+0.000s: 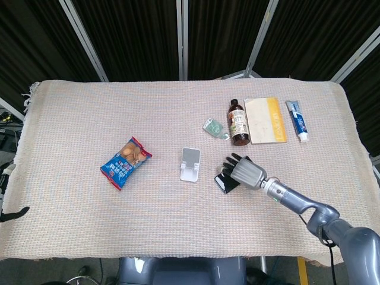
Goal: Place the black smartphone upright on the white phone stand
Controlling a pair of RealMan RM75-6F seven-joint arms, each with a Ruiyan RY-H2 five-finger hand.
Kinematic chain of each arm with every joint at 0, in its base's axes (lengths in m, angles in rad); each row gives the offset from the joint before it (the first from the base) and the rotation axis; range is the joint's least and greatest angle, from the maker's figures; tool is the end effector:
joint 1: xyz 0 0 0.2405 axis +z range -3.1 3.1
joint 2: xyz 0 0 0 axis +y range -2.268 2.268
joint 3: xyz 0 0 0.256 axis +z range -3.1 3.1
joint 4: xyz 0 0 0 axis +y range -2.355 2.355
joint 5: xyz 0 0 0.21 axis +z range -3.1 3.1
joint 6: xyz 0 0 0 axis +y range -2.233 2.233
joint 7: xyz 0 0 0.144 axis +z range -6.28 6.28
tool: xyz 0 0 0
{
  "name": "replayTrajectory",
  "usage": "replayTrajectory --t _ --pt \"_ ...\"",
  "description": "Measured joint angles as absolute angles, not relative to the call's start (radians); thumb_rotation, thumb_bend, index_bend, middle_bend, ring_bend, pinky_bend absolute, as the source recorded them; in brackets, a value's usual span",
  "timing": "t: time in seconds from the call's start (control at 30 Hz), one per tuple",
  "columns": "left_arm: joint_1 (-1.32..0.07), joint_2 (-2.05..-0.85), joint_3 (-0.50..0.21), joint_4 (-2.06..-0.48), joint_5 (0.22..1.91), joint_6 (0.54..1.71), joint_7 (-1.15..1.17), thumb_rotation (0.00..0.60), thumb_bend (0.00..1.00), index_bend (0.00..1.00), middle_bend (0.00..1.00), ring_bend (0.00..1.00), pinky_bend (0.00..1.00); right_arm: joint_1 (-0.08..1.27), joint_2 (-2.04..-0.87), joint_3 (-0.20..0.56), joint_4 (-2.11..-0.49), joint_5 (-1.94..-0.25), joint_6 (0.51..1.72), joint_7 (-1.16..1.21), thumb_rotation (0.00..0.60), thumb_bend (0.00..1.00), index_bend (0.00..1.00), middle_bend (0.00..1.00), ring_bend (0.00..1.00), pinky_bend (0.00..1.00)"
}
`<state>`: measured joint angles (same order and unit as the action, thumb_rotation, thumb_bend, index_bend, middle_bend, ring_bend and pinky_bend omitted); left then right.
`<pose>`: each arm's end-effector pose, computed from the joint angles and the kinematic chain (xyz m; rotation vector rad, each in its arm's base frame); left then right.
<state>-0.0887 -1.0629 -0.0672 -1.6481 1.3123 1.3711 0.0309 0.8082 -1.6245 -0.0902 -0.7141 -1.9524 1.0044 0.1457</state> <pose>-0.3365 0.1828 0.1718 -1.2877 -1.0150 -0.7326 -0.2306 -0.3749 -0.0146 2.3882 -0.1430 0.6439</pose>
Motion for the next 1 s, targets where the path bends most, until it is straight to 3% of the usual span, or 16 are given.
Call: replayTrajectory --t 0.13,0.2,0.27,0.33,0.47,0.73,1.0 --pt "-0.09 -1.065 -0.068 -1.646 1.308 1.368 0.035 0.6 0.0 0.0 0.0 0.0 0.0 0.815 -1.653 -0.108 -0.668 -1.952 1.016 0.136 0.6 0.0 0.18 0.24 0.17 0.17" --pt "-0.091 -1.067 -0.068 -1.646 1.305 1.365 0.037 0.6 0.0 0.0 0.0 0.0 0.0 0.816 -1.664 -0.115 -0.65 -1.951 1.018 0.134 0.6 0.0 0.25 0.3 0.22 0.18" --pt "-0.092 -1.068 -0.068 -1.645 1.303 1.363 0.04 0.6 0.0 0.0 0.0 0.0 0.0 0.817 -1.676 -0.122 -0.627 -1.95 1.023 0.133 0.6 0.0 0.39 0.4 0.31 0.2" --pt "-0.093 -1.069 -0.068 -1.645 1.302 1.363 0.042 0.6 0.0 0.0 0.0 0.0 0.0 0.817 -1.687 -0.129 -0.601 -1.951 1.035 0.133 0.6 0.01 0.45 0.46 0.36 0.23" --pt "-0.092 -1.069 -0.068 -1.647 1.3 1.363 0.043 0.6 0.0 0.0 0.0 0.0 0.0 0.813 -1.709 -0.139 -0.541 -1.951 1.096 0.14 0.6 0.05 0.46 0.5 0.4 0.31" --pt "-0.09 -1.06 -0.066 -1.657 1.315 1.369 0.026 0.6 0.0 0.0 0.0 0.0 0.0 0.803 -1.688 -0.145 -0.505 -1.947 1.25 0.123 0.6 0.06 0.47 0.51 0.42 0.31" --pt "-0.078 -1.04 -0.063 -1.665 1.334 1.387 -0.016 0.6 0.0 0.0 0.0 0.0 0.0 0.813 -1.592 -0.126 -0.58 -1.949 1.373 -0.027 0.6 0.06 0.48 0.52 0.43 0.32"
